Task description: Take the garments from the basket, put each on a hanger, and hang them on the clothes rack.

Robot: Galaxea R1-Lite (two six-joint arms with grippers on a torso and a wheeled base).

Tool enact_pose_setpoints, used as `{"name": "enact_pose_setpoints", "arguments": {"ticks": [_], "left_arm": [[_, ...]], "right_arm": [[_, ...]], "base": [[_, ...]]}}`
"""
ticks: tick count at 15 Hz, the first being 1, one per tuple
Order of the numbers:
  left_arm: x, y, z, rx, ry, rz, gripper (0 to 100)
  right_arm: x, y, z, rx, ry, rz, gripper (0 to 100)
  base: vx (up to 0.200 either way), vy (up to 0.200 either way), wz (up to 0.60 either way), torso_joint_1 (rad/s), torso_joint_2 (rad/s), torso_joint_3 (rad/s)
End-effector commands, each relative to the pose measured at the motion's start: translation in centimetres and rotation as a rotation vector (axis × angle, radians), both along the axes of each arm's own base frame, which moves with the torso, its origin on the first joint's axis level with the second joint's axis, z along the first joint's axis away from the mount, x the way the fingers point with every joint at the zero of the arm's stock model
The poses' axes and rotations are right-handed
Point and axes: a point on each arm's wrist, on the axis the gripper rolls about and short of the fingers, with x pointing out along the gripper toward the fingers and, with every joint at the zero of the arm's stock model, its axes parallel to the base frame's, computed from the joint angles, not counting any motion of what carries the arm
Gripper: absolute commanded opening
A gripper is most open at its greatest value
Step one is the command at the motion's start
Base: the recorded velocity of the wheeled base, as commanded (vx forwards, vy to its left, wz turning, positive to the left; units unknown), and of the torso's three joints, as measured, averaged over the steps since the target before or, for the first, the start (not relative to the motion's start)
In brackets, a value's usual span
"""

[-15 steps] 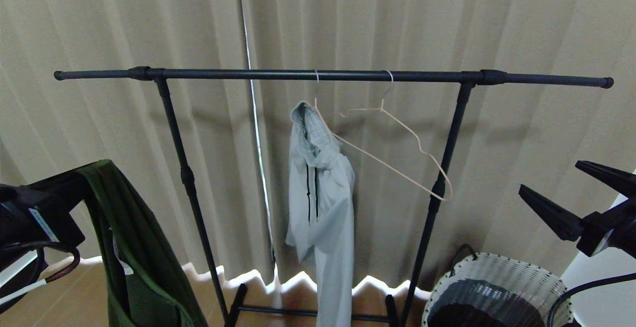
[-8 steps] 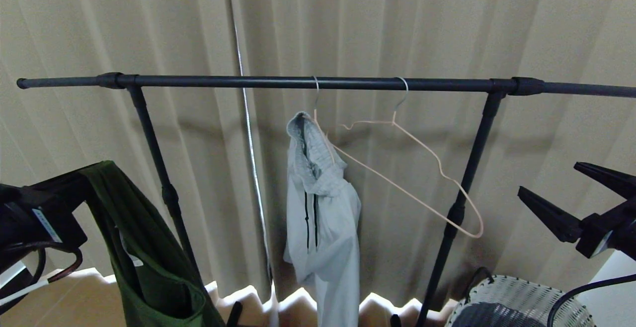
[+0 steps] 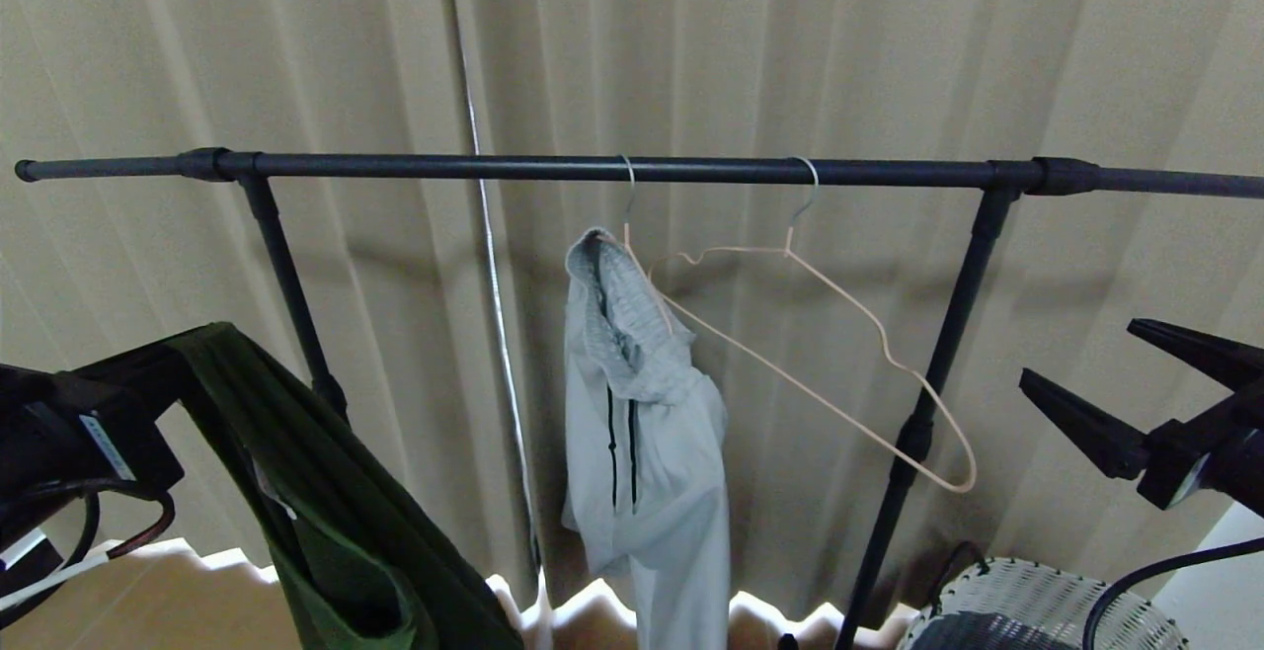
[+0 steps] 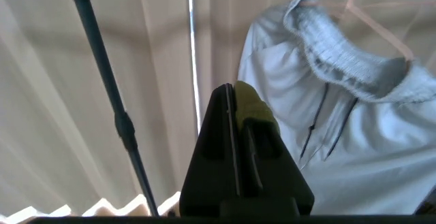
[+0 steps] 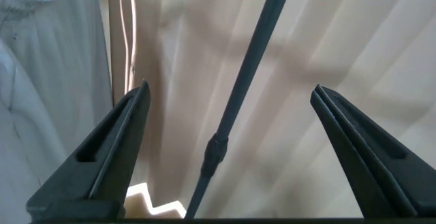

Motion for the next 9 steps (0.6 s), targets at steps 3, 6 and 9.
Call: {"name": "enact_pose_setpoints", "arguments": {"ticks": [3, 6, 9], "left_arm": [[0.5, -0.1, -0.4, 0.007, 0.024, -0.001, 0], [0.5, -0.2, -0.2, 0.004, 0.020, -0.011, 0], [0.5, -0.3, -0.2, 0.002, 0.019, -0.016, 0]], "right_arm": [[2.2, 3.2, 2.8, -0.032, 0.207, 0.151, 100], [4.5, 4.1, 3.6, -0.043, 0.396, 0.155, 100], [7.0, 4.9, 4.8, -0.026, 0.461, 0.146, 100]], "base": [[0.000, 0.000, 0.00, 0.000, 0.00, 0.000], [0.000, 0.000, 0.00, 0.000, 0.00, 0.000], [0.000, 0.000, 0.00, 0.000, 0.00, 0.000]]}}
